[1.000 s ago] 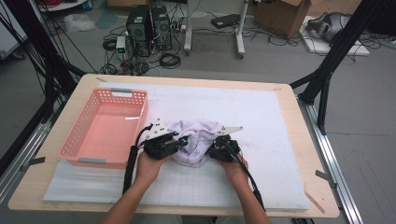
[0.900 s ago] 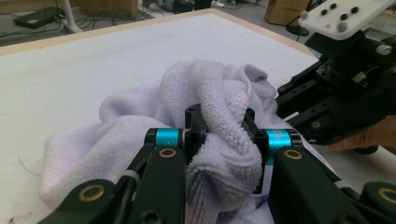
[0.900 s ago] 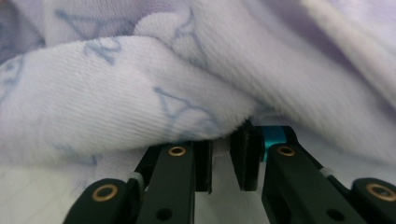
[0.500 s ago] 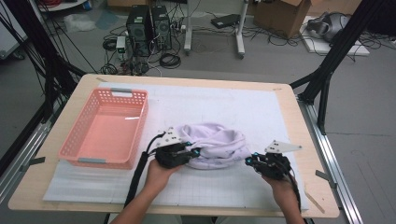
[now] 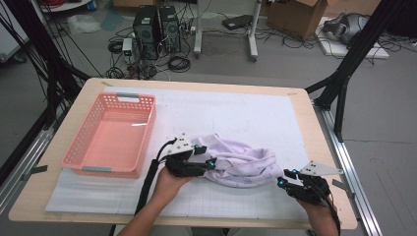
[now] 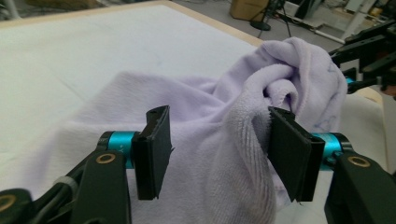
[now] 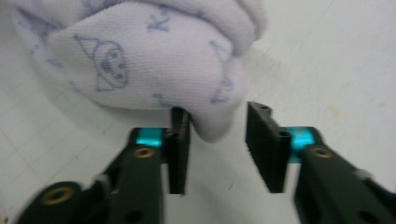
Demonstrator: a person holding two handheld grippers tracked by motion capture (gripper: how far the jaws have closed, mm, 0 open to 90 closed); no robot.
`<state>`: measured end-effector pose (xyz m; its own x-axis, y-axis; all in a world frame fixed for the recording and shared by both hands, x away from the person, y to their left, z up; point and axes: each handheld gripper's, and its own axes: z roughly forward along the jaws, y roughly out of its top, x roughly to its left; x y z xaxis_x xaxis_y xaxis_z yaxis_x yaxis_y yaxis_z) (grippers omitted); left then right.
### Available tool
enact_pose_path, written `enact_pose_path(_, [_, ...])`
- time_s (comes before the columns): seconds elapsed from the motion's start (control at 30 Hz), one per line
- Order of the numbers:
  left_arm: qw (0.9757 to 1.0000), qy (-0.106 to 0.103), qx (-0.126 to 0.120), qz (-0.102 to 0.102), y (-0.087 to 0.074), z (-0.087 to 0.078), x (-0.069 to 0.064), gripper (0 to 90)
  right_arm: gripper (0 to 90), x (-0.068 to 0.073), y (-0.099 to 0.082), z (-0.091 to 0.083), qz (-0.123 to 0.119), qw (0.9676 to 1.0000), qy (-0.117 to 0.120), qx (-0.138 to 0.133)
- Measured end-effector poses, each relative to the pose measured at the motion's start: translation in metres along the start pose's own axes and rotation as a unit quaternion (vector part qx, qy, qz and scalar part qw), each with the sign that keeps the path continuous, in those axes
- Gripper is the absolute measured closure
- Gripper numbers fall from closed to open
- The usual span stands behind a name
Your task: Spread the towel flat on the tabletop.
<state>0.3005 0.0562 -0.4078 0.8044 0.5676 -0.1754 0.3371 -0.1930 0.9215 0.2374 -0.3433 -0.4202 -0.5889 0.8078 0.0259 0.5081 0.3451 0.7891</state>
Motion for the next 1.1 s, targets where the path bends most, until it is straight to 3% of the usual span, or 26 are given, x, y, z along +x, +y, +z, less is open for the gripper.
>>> enact_pose_path(0.13, [0.9999,0.012,-0.001,0.0,-0.002,-0.012,0.009,40.4,45.8,0.003,0.012,-0.012,-0.007,0.9988,-0.003,-0.049])
enact_pose_path(0.27, [0.9993,0.013,0.036,0.006,-0.008,-0.01,0.012,38.0,43.1,0.016,0.03,-0.009,-0.039,0.9957,0.028,-0.079])
enact_pose_path(0.4, [0.9962,0.013,0.085,0.017,-0.015,-0.001,0.013,33.9,43.3,0.034,0.047,0.019,-0.083,0.9921,0.069,-0.063])
enact_pose_path(0.47, [0.9965,0.015,0.081,0.011,-0.019,0.002,0.013,34.5,45.4,0.042,0.052,0.039,-0.103,0.9903,0.081,-0.046])
enact_pose_path(0.53, [0.9952,0.019,0.095,0.015,-0.024,0.009,0.014,34.4,53.5,0.045,0.054,0.052,-0.114,0.9895,0.084,-0.029])
enact_pose_path(0.6, [0.9939,0.023,0.106,0.023,-0.028,0.016,0.012,34.6,67.5,0.044,0.054,0.061,-0.115,0.9896,0.085,-0.015])
enact_pose_path(0.7, [0.9942,0.024,0.102,0.025,-0.03,0.021,0.011,44.2,82.3,0.035,0.048,0.061,-0.102,0.9906,0.091,-0.004])
enact_pose_path(0.8, [0.9953,0.025,0.09,0.025,-0.029,0.019,0.011,64.7,84.7,0.025,0.04,0.052,-0.084,0.9923,0.091,0.002])
enact_pose_path(0.87, [0.9975,0.018,0.067,0.012,-0.025,0.013,0.013,76.8,85.1,0.021,0.036,0.044,-0.078,0.9932,0.086,0.0])
enact_pose_path(0.97, [0.9994,0.019,0.029,-0.003,-0.017,0.002,0.018,80.8,85.2,0.016,0.029,0.033,-0.074,0.9943,0.076,0.0])
enact_pose_path(1.1, [0.9989,0.047,0.007,-0.006,-0.001,-0.005,0.025,81.7,85.2,0.011,0.021,0.019,-0.075,0.9954,0.059,0.009])
